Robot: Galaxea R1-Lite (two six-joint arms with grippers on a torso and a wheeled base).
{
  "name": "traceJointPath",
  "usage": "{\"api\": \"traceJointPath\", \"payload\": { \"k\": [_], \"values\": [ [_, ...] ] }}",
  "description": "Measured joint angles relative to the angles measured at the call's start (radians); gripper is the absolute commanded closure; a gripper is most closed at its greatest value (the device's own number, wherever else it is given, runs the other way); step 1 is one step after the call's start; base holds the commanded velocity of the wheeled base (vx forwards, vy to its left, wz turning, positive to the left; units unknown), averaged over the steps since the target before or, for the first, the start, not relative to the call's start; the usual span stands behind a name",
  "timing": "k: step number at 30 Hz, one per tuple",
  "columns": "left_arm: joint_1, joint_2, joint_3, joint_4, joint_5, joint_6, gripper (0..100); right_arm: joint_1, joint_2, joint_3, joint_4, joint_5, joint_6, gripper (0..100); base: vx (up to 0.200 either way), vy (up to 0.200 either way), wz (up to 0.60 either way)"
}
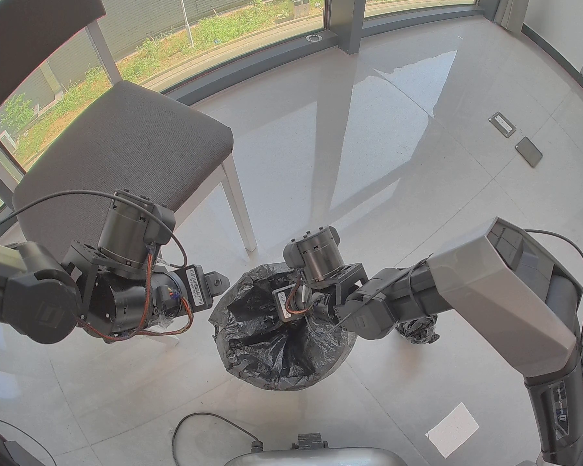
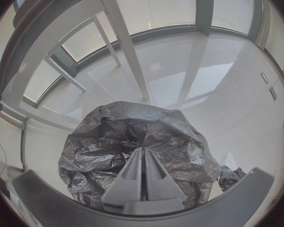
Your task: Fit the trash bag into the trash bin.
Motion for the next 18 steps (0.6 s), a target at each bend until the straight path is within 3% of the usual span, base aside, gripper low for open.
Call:
{"api": "traceJointPath", "payload": {
  "k": [10,18],
  "values": [
    [-0.002,0.002,-0.001,0.000,0.002,0.001,0,0.021,0.057,-0.001,-0.028,0.002,-0.087,100,0.000,0.000,0.00],
    [-0.001,0.002,-0.003,0.000,0.003,-0.003,0,0.003,0.098,-0.013,-0.036,-0.009,-0.108,100,0.000,0.000,0.00]
  ]
}}
